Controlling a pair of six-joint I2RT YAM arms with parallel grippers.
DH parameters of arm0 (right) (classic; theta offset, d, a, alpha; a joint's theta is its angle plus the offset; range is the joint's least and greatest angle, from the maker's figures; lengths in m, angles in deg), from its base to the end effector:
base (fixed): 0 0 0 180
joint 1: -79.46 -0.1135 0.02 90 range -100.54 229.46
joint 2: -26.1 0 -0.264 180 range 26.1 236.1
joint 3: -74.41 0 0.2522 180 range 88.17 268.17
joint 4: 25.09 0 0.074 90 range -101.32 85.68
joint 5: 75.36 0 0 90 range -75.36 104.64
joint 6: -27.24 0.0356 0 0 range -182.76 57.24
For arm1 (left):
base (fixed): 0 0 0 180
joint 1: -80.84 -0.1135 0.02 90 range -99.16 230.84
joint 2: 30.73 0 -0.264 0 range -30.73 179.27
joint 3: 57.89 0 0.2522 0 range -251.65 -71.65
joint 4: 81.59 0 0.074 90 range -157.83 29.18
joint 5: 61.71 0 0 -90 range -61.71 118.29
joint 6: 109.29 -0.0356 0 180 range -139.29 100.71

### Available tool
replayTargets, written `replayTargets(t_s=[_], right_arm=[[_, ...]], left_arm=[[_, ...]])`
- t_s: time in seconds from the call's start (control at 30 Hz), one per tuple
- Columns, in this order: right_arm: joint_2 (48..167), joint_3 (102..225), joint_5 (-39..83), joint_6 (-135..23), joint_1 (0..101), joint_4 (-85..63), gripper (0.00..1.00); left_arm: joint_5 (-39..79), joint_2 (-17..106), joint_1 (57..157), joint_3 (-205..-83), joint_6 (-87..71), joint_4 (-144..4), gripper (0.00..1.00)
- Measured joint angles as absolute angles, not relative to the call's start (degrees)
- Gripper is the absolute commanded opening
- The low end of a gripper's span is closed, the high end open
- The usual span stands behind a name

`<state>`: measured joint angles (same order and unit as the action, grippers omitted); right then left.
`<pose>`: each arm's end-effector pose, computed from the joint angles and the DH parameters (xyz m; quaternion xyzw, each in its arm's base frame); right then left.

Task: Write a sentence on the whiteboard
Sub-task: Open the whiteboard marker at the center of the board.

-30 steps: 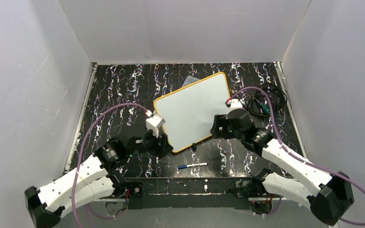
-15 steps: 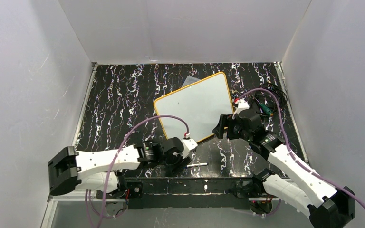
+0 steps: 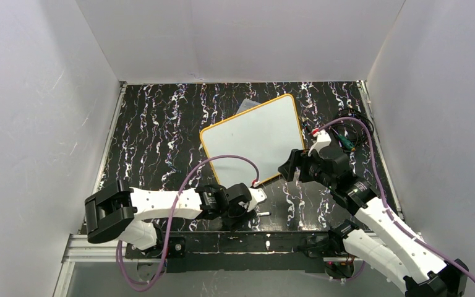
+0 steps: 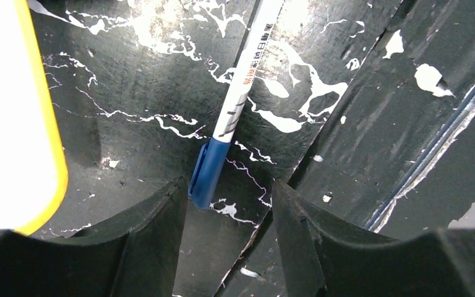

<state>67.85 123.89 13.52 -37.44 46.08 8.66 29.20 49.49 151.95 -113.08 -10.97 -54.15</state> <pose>0.1435 0.0937 0.2751 -0.0544 0.8464 0.2524 0.4658 0.0881 -0.2557 0.1800 0.4910 0.8095 -0.1998 0.2522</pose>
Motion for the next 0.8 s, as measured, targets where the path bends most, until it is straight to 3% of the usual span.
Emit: replayTargets(t_s=[0.23,0.47,0.53,0.8], right_arm=[[67.0,123.9,13.6,-37.4,46.1,8.9,0.89],[67.0,123.9,15.5,-37.2,46.1,12.5,0.91],[67.0,123.9,17.6,-37.2,46.1,13.6,0.98],[67.2,122.8,31.2,-37.1,46.1,17.1,0.99]], left_arm=[[30.1,51.6,152.5,-112.6,-11.7,-56.0,0.31],[31.8,51.3,153.3,-111.1,-11.8,-59.0,0.0],[32.4,50.7,153.9,-110.6,-12.0,-59.9,0.0],[33.3,40.3,154.9,-104.5,-11.8,-61.4,0.0]])
